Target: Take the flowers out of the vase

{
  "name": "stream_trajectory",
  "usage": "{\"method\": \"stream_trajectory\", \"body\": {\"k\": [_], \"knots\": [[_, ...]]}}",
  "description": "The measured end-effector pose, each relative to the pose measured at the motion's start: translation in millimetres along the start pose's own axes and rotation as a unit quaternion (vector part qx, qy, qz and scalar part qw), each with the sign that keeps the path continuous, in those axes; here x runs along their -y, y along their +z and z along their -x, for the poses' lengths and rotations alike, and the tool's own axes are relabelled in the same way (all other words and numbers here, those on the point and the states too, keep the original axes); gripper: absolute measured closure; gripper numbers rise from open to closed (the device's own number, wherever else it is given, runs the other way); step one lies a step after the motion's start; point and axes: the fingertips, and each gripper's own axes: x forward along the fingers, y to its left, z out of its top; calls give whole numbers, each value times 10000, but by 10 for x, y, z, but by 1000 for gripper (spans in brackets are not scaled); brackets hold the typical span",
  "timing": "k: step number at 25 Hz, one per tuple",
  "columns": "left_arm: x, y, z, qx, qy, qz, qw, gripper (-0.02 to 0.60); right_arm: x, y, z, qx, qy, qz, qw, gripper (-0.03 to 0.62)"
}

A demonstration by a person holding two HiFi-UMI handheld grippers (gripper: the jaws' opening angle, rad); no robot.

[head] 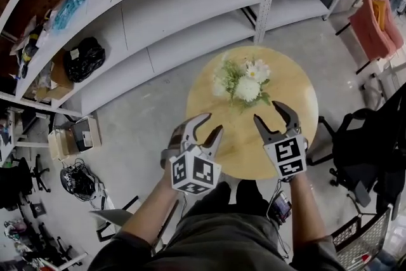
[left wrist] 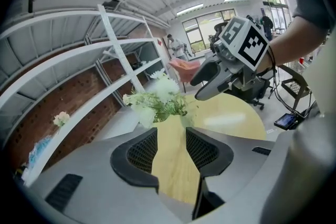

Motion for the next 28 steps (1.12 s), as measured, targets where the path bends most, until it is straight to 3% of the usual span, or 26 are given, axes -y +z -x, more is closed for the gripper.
{"method": "stream_trajectory", "body": {"k": [11, 28], "knots": [[63, -273, -352, -587, 99, 425, 9973, 405, 212, -351, -606, -52, 506, -144, 9986, 365], [204, -250, -799, -738, -23, 685, 9949, 405, 196, -411, -1100, -9, 937, 151, 9955, 366]]}}
